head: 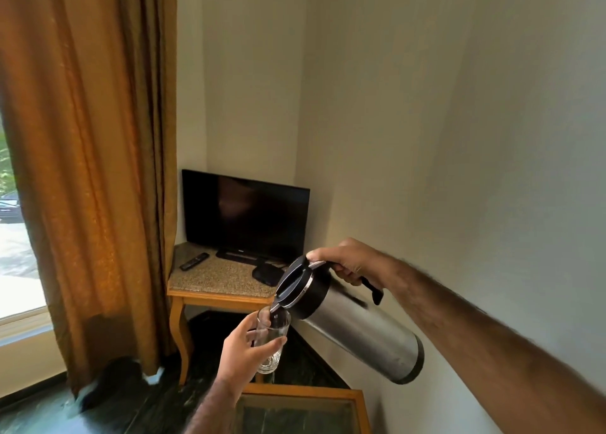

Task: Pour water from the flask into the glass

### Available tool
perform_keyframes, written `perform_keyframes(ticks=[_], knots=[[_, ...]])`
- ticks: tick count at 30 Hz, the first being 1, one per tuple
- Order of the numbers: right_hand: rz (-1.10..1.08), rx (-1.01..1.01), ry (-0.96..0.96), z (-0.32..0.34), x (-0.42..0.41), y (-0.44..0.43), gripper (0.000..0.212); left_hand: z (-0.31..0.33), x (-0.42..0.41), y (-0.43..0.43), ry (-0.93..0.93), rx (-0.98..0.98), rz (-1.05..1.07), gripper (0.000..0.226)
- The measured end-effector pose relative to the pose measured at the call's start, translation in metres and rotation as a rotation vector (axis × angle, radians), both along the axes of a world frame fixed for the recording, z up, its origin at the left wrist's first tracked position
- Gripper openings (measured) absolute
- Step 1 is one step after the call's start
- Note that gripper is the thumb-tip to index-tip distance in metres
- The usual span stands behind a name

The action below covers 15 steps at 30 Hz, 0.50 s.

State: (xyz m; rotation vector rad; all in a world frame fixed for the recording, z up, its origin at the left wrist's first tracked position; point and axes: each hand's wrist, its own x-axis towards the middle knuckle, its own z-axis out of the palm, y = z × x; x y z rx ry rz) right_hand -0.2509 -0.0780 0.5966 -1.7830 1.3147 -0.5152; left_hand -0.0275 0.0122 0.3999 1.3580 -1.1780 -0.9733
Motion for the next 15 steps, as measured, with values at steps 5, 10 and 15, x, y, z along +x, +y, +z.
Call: perform_keyframes(ticks=[5,10,15], knots=[[0.062,-0.006,0.131,0.013,0.018,-0.004,0.057,0.001,0.002,0.002,-0.004,-0.001,0.005,0.056],[0.066,-0.046,0.203,0.022,0.028,-0.013,0.054,0.002,0.004,0.003,0.014,-0.005,0.009,0.058],[0.091,-0.07,0.247,0.026,0.038,-0.021,0.059,0.005,0.003,0.002,0.01,-0.002,0.004,0.064]])
